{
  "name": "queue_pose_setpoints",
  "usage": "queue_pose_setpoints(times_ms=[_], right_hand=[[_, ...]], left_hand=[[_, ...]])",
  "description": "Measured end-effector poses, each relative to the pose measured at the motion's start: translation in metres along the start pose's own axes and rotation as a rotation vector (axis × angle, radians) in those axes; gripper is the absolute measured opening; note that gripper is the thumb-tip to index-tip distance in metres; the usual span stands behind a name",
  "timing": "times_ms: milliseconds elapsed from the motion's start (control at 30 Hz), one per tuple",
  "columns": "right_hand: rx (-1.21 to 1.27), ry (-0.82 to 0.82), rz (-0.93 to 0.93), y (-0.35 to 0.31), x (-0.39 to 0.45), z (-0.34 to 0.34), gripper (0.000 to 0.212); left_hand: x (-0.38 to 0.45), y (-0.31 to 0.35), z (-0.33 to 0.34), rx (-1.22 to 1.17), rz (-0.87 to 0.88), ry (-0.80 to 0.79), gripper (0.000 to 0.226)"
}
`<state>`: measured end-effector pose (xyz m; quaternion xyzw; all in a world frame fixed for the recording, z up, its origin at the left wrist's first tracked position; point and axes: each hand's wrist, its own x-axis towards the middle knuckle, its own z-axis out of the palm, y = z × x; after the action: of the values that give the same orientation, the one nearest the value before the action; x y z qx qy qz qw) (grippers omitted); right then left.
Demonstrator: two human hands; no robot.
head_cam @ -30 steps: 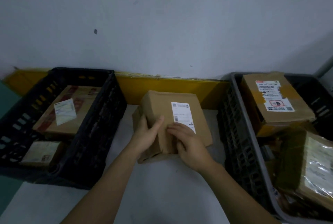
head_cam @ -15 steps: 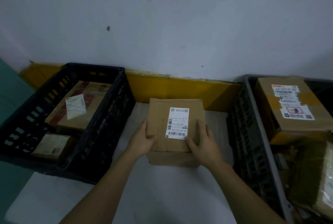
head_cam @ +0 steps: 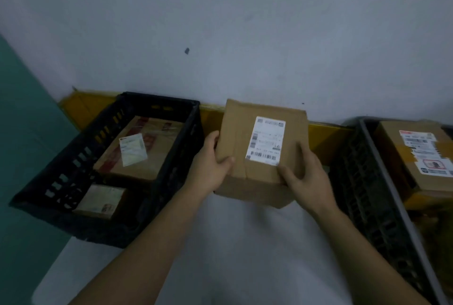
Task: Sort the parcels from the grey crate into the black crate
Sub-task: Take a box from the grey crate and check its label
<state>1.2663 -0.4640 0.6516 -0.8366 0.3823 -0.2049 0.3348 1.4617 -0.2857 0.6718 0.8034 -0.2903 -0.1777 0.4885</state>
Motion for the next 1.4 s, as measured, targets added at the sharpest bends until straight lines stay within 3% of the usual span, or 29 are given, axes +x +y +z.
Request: queue_pose_setpoints(times_ms=[100, 300, 433, 667, 767, 967, 1100, 1400], right_hand=[[0.02, 0.095, -0.05, -0.061, 0.006, -0.01, 0.091], [0.003, 0.179, -0.151, -0.182, 0.005, -0.003, 0.091], [0.035, 0.108, -0.21, -0.239, 0.003, 0.018, 0.102], [-0.036, -0.108, -0.349, -0.313, 0.016, 0.085, 0.114], [-0.07, -0.161, -0.342, -0.324, 0.031, 0.121, 0.115], [-0.15, -0.263, -0.275, -0.302, 0.045, 0.178, 0.111], [-0.147, -0.281, -0.222, -0.285, 0.049, 0.209, 0.114], [-0.205, -0.262, -0.26, -0.29, 0.081, 0.233, 0.11]], left_hand=[[0.005, 0.025, -0.049, -0.046, 0.121, 0.144, 0.071], [0.017, 0.047, -0.166, -0.087, 0.306, 0.153, 0.058], [0.024, 0.046, -0.231, -0.035, 0.31, 0.143, 0.065], [0.043, 0.009, -0.32, 0.133, 0.204, 0.275, 0.062], [0.053, -0.015, -0.343, 0.215, 0.139, 0.256, 0.072], [0.064, -0.07, -0.35, 0.335, 0.069, -0.022, 0.117], [0.079, -0.1, -0.342, 0.394, 0.033, -0.076, 0.112], [0.122, -0.121, -0.343, 0.511, 0.1, -0.015, 0.096]])
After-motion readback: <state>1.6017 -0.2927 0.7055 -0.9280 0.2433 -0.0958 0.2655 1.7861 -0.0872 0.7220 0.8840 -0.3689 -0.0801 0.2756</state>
